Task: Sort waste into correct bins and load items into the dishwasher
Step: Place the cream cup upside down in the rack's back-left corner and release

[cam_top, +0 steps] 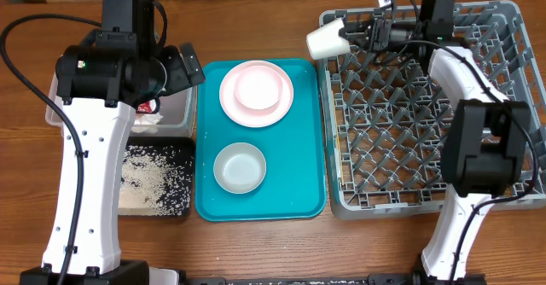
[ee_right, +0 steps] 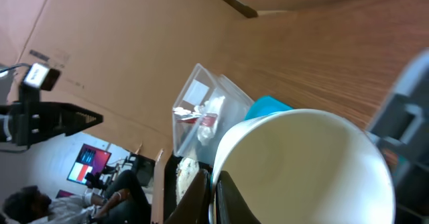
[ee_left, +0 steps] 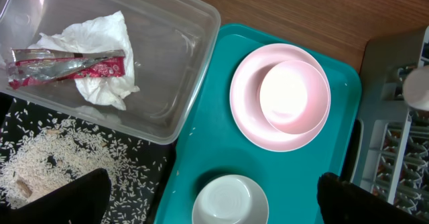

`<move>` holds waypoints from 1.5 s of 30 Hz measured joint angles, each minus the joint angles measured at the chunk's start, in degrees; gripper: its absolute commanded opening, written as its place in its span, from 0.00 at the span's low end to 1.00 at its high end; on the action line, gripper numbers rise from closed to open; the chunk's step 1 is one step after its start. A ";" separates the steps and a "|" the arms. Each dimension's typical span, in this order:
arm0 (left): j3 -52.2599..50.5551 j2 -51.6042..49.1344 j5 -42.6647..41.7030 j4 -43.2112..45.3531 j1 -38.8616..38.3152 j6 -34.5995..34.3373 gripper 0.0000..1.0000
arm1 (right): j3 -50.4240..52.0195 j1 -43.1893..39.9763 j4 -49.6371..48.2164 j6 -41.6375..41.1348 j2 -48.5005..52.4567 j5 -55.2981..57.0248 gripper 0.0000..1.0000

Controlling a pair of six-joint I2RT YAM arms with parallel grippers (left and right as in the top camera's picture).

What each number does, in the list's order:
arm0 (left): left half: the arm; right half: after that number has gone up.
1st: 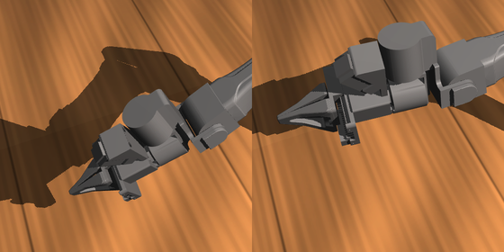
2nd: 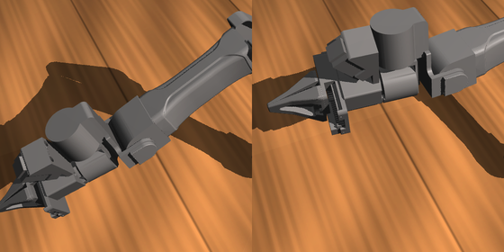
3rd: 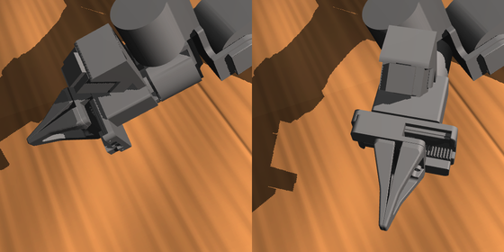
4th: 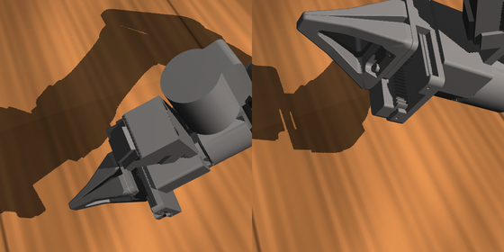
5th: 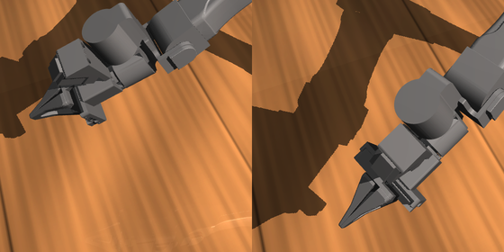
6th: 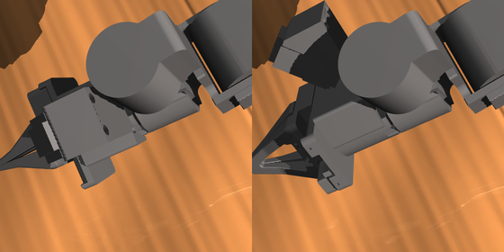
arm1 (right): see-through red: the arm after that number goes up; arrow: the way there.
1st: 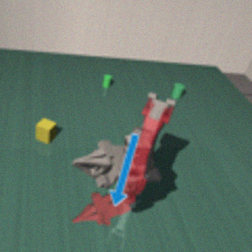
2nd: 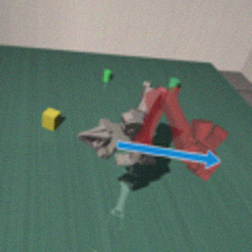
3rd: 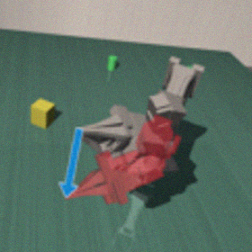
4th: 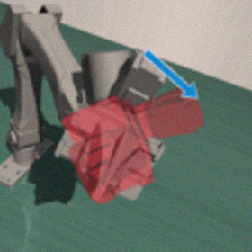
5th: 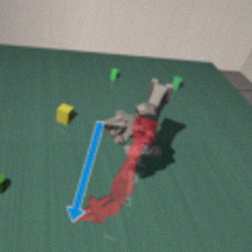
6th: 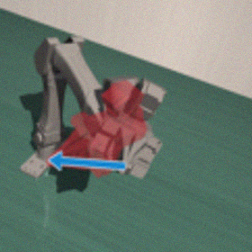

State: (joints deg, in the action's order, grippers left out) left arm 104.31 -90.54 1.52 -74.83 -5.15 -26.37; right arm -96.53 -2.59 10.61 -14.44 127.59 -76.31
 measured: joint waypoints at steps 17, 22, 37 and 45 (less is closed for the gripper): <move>0.00 0.00 0.00 0.00 0.00 0.00 1.00 | -0.22 -0.04 3.45 -0.55 2.34 0.72 0.09; 0.00 0.00 0.00 -0.02 0.00 0.02 1.00 | -0.22 -0.44 5.27 -0.57 2.34 0.96 0.09; 0.00 0.00 0.00 0.00 0.00 0.00 1.00 | -0.22 -2.67 11.10 0.74 2.36 1.60 0.04; 0.00 0.00 0.00 0.00 0.00 0.00 1.00 | -0.22 -2.69 11.45 0.83 2.36 1.77 0.04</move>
State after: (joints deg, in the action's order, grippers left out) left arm 104.31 -90.54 1.52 -74.83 -5.15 -26.37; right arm -96.75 -5.28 22.06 -13.61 129.95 -74.54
